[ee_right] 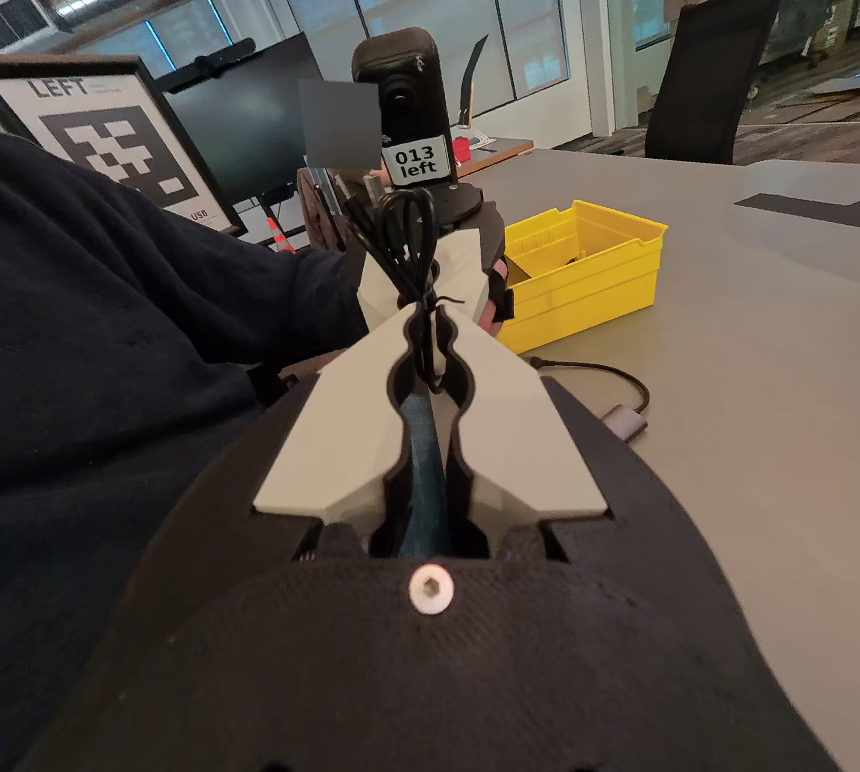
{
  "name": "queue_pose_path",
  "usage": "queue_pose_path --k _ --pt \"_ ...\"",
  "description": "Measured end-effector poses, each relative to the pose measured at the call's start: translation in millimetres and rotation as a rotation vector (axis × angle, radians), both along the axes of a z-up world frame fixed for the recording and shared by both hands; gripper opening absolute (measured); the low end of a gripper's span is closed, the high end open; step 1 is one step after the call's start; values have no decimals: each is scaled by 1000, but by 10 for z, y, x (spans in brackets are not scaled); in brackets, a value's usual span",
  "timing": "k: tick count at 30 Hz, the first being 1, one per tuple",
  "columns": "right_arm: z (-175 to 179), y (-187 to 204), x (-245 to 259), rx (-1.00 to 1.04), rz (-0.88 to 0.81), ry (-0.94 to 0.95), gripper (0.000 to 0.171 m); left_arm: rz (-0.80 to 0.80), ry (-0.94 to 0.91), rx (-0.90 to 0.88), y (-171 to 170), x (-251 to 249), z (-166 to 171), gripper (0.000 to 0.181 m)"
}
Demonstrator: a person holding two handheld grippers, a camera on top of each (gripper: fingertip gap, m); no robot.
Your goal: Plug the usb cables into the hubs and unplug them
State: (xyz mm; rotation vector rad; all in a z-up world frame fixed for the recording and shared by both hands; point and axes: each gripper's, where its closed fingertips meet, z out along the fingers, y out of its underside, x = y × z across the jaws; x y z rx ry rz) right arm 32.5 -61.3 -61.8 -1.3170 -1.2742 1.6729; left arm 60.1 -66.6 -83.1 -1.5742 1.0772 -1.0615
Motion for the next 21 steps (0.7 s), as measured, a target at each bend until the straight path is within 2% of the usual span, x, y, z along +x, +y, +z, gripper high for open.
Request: queue_pose_path --k 4,7,9,12,13,14,15,17,19,21 --pt "28 -17 5 13 2 18 0 -34 -26 -49 -15 8 21 9" --pt "22 -9 11 171 -60 7 0 -54 -67 -113 -17 10 30 8" --pt "4 -5 15 414 -139 -18 0 -72 -94 -161 -30 13 40 8" --pt "-36 -10 26 968 -272 -100 0 -128 -152 -257 -76 17 28 8" --pt "-25 -18 29 1049 -285 -112 0 -136 -177 -279 -87 22 40 8" --pt "-20 -19 30 1029 -278 -114 0 -137 -183 -282 -93 25 43 8" --pt "-20 -21 30 919 -255 -105 0 -132 -171 -266 -93 26 40 8" --pt "-30 8 43 607 -201 -100 13 -124 -113 -213 -96 30 7 8" --pt "-22 4 72 305 -111 -93 17 -99 -30 -130 -85 32 -48 8" --pt "-20 -70 93 101 -2 -80 17 -92 17 -64 -95 33 -41 8"
